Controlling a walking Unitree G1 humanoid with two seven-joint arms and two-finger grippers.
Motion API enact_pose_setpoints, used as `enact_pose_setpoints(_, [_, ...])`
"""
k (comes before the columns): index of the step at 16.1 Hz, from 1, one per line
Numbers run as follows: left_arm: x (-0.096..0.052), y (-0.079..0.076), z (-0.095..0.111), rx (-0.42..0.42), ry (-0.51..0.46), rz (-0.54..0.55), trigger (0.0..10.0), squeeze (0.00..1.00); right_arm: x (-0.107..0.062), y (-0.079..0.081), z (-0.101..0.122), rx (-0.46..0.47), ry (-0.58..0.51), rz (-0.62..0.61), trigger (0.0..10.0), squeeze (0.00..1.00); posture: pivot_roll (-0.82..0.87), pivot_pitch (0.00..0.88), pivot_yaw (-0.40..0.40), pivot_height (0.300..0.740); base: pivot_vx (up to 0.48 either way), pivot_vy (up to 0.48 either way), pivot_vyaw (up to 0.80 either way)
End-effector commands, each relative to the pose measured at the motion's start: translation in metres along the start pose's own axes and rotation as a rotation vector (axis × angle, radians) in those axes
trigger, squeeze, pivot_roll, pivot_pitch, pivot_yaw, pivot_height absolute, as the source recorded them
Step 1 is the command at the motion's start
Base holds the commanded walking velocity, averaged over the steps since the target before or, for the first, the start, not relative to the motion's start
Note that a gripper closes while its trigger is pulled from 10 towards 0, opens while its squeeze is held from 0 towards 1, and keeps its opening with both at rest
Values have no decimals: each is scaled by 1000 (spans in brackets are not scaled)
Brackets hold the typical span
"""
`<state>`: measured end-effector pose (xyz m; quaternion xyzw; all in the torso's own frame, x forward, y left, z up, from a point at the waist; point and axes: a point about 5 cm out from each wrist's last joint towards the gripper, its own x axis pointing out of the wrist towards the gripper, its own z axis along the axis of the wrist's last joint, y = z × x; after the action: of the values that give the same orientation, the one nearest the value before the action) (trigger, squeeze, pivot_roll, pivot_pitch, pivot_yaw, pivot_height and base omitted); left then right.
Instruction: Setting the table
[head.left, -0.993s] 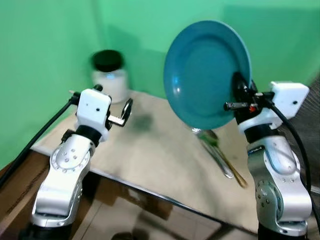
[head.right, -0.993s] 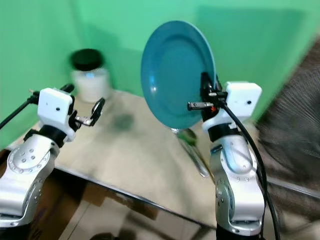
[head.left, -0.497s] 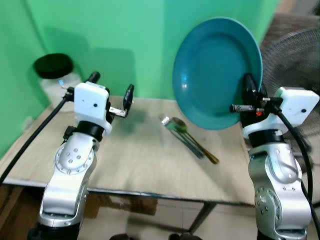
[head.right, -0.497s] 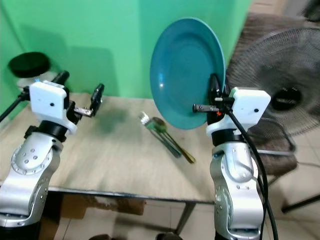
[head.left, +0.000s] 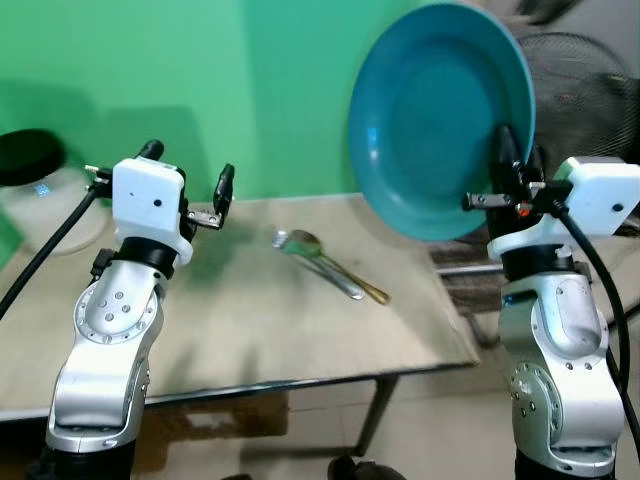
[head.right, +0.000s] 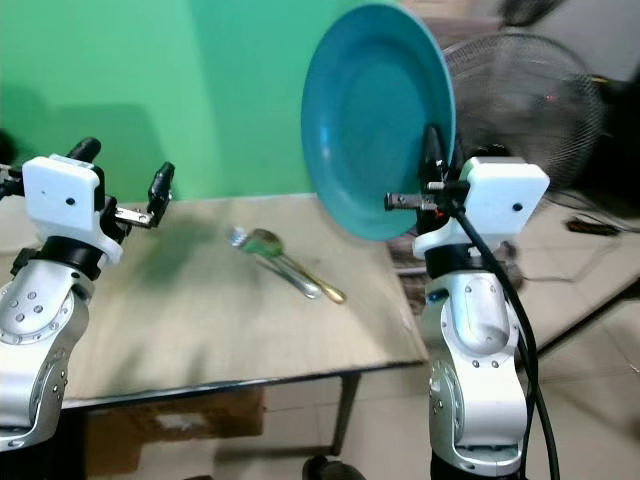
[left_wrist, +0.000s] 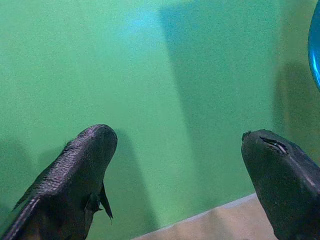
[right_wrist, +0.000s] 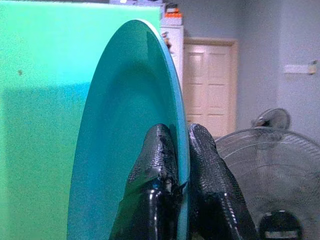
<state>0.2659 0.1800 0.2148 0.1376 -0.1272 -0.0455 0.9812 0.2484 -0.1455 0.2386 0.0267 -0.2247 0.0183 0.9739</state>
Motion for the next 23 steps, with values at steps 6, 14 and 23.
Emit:
enact_pose_setpoints(6, [-2,-3,-3,-39,51,-44,10000,0,2,-2,-3,85,39,-32,10000,0,166,0,-24,740,0,0,-800])
enact_pose_setpoints(14, [1,-13,0,-60,63,-102,10000,0,-6,-13,-8,118,100,-34,10000,0,142,0,-19,740,0,0,-800])
enact_pose_setpoints(23, [-7,-17,-20,-112,130,-67,10000,0,-13,-22,-19,-16,182,-76,10000,0,121,0,-14,740,0,0,-800])
